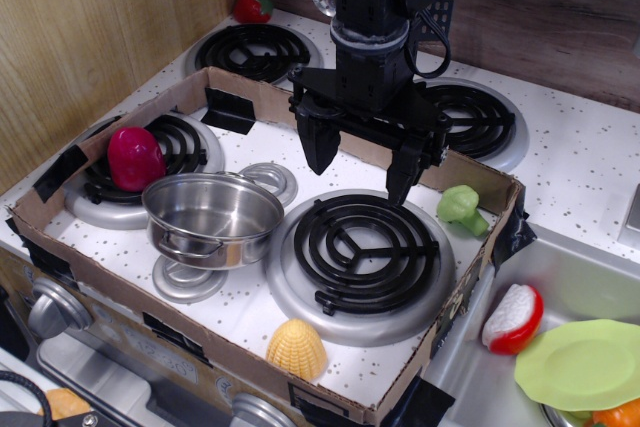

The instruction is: Put broccoli in pot

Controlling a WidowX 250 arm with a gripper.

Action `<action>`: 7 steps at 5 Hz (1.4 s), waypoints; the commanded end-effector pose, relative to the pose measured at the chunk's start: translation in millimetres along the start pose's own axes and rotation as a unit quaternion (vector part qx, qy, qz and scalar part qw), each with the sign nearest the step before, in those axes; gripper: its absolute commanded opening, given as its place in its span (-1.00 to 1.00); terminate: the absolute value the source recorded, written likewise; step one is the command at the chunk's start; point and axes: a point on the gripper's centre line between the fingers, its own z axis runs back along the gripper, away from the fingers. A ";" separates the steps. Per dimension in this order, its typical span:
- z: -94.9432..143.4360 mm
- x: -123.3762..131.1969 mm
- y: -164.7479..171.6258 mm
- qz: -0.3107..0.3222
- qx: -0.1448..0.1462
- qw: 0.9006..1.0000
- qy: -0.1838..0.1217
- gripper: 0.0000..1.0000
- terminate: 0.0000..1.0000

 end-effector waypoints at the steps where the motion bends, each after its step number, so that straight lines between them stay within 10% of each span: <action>1: 0.0 0.0 0.0 0.000 0.000 1.000 0.000 1.00 -1.00; 7: -12.9 58.3 -39.4 -0.067 -0.032 0.997 -0.023 1.00 -1.00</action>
